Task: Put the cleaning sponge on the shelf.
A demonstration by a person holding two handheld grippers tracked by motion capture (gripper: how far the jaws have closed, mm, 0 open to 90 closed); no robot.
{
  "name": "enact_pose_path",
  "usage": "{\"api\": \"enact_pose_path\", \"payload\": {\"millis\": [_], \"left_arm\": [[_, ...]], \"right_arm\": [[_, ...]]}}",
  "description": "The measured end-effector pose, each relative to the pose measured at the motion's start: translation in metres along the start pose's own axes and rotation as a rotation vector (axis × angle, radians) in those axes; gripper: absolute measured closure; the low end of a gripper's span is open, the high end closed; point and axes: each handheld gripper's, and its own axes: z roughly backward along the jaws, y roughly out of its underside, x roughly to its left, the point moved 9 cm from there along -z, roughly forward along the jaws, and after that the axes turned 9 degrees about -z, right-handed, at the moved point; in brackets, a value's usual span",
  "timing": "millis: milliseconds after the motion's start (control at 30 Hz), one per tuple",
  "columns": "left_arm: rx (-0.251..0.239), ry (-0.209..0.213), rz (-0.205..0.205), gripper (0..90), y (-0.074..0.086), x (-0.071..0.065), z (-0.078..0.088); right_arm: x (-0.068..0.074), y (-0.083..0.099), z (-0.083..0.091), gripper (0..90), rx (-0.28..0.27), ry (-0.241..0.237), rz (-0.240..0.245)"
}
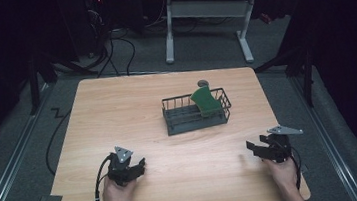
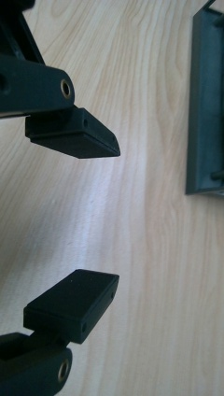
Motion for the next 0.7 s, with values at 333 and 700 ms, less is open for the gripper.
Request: {"api": "enact_pose_path", "payload": {"millis": [333, 700], "left_arm": [[0.0, -0.001, -0.001, 33.1, 0.0, 0.0, 0.0], [0.001, -0.002, 0.0, 33.0, 0.0, 0.0, 0.0]], "right_arm": [[-0.012, 0.02, -0.012, 32.0, 0.001, 0.08, 0.028], [-0.011, 0.022, -0.011, 29.8, 0.001, 0.123, 0.044]]}}
